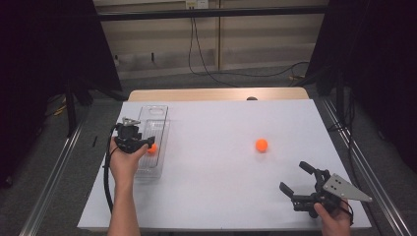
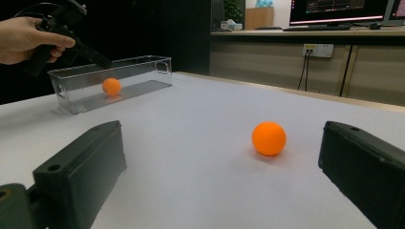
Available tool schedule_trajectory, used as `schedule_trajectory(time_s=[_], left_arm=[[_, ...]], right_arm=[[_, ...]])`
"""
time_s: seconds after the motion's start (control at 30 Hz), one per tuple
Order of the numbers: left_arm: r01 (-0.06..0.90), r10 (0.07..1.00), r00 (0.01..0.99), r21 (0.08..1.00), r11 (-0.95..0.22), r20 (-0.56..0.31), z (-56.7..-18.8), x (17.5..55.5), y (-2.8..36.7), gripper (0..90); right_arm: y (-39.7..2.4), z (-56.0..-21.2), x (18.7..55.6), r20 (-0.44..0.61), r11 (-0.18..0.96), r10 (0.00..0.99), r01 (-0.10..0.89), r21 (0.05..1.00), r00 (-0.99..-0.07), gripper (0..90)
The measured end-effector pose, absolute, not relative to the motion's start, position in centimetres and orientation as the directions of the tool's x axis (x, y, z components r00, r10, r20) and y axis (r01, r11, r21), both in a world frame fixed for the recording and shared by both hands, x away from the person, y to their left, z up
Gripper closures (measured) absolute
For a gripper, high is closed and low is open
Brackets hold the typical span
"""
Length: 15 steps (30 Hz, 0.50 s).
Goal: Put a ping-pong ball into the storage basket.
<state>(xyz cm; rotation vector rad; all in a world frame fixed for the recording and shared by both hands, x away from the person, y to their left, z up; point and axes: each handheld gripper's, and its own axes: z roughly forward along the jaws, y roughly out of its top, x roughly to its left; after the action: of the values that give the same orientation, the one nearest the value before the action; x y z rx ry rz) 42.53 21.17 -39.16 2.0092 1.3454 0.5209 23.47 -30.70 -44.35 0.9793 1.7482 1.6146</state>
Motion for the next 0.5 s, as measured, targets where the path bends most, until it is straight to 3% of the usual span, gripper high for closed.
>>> schedule_trajectory(time_s=[0.5], left_arm=[[0.645, 0.912, 0.406, 0.726, -0.238, -0.061, -38.15, 41.79, 20.82, 40.5]], right_arm=[[-30.71, -44.34, 23.48, 0.073, 0.009, 0.813, 0.138, 0.99, -0.577, 1.5]])
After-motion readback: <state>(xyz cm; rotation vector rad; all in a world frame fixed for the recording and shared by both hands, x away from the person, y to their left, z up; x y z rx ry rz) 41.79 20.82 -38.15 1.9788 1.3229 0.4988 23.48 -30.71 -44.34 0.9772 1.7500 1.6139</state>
